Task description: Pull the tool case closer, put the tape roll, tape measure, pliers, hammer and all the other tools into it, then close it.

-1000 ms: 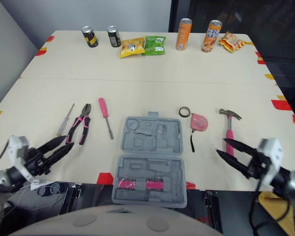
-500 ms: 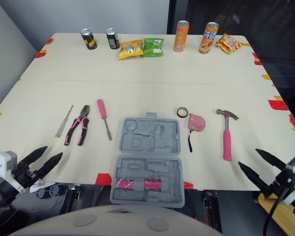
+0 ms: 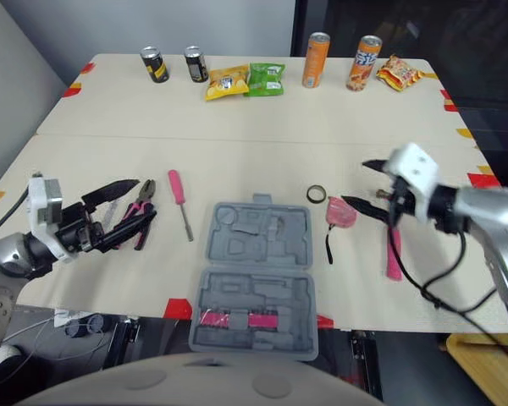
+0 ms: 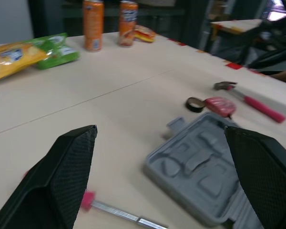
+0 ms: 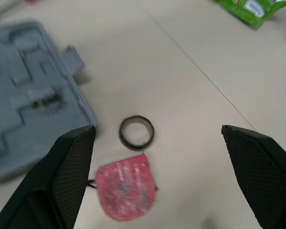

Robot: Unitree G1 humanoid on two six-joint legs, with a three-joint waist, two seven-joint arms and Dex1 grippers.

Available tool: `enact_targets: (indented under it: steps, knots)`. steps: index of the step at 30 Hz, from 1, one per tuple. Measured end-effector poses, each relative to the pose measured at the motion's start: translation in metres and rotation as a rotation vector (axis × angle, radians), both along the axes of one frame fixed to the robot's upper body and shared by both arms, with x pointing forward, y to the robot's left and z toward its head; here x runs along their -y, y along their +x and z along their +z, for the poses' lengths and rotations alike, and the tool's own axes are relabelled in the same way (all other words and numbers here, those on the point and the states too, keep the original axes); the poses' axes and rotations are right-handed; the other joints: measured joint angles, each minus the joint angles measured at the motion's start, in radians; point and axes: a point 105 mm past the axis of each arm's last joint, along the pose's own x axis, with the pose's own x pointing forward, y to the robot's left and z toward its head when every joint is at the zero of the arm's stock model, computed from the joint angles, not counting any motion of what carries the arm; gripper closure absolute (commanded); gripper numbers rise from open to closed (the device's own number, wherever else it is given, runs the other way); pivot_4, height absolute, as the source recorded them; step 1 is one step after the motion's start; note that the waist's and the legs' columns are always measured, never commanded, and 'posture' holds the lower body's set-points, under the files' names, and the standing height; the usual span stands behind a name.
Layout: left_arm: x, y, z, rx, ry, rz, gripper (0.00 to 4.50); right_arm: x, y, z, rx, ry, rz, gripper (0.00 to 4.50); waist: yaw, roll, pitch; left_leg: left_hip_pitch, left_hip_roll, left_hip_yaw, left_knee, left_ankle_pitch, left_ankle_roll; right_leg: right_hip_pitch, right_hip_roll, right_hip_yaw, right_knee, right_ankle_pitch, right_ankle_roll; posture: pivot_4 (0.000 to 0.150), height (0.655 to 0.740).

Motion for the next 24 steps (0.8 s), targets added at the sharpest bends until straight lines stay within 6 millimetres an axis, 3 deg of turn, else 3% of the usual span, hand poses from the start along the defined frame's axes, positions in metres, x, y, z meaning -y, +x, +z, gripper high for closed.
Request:
enact_targets:
  steps: [7, 13, 24]
  knots:
    - [0.023, -0.009, 0.015, 0.042, -0.035, -0.199, 0.00, -0.033, 0.030, -0.015, -0.223, -0.234, 0.110, 0.06, -0.017, -0.001, 0.000, -0.017, 0.004, -0.001, 0.013, 0.000, 0.000, -0.016, 0.002, 0.000, 0.013, -0.001, -0.002, 0.150, 0.7400]
    - [0.023, -0.020, 0.008, 0.023, -0.033, -0.264, 0.00, -0.053, 0.046, -0.049, -0.321, -0.369, 0.174, 1.89, -0.014, 0.000, 0.000, -0.021, 0.005, -0.001, 0.021, 0.000, -0.001, -0.022, 0.002, 0.001, 0.025, -0.001, -0.003, 0.150, 0.7400]
    - [0.025, -0.026, 0.001, 0.030, -0.036, -0.273, 0.00, -0.061, 0.064, -0.068, -0.340, -0.496, 0.222, 1.89, -0.013, 0.000, 0.000, -0.022, 0.005, 0.000, 0.026, 0.001, -0.002, -0.022, 0.002, 0.002, 0.029, -0.001, -0.004, 0.150, 0.7400]
